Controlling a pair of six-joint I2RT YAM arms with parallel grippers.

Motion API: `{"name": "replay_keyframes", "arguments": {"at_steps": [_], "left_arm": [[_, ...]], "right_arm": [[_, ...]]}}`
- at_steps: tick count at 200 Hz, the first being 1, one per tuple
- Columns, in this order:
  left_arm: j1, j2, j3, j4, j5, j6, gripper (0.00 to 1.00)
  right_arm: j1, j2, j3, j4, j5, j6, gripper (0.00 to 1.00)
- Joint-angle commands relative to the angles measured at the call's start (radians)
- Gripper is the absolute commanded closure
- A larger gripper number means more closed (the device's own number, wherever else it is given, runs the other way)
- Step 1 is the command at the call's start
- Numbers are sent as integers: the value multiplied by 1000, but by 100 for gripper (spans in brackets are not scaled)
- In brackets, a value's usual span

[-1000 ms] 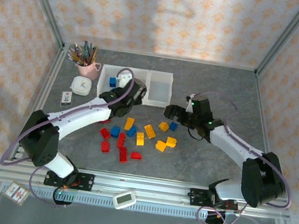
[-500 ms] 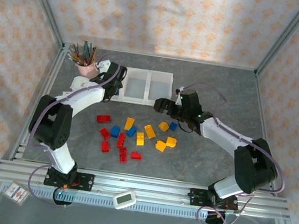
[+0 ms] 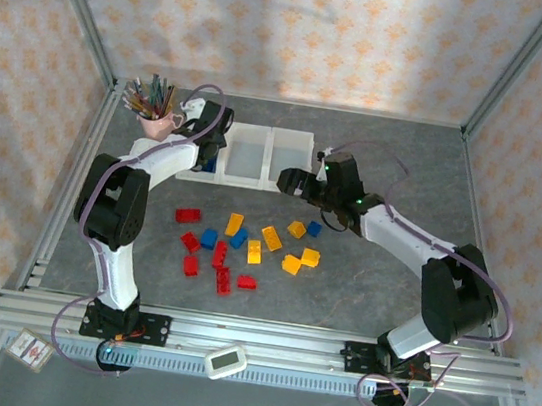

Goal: Sort the legos into containers by color
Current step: Place the lego in the container, then pick up the lego from the center of the table.

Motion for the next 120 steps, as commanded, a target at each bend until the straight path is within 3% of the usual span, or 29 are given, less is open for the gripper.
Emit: {"name": "replay_keyframes", "arguments": {"at_steps": [1,71,120], "left_arm": [[8,-17,31,-23,-16,26,37],[-28,-166,-42,-60,148,23,33],[-187,-283,-154,-58,198,-8,33]], "right_arm": [[-11,-11,28,-26,19,-20,0],[-106,-113,-66,-38,17,-16,0],[-164,-226,-164,-74,40,-3,0]]}}
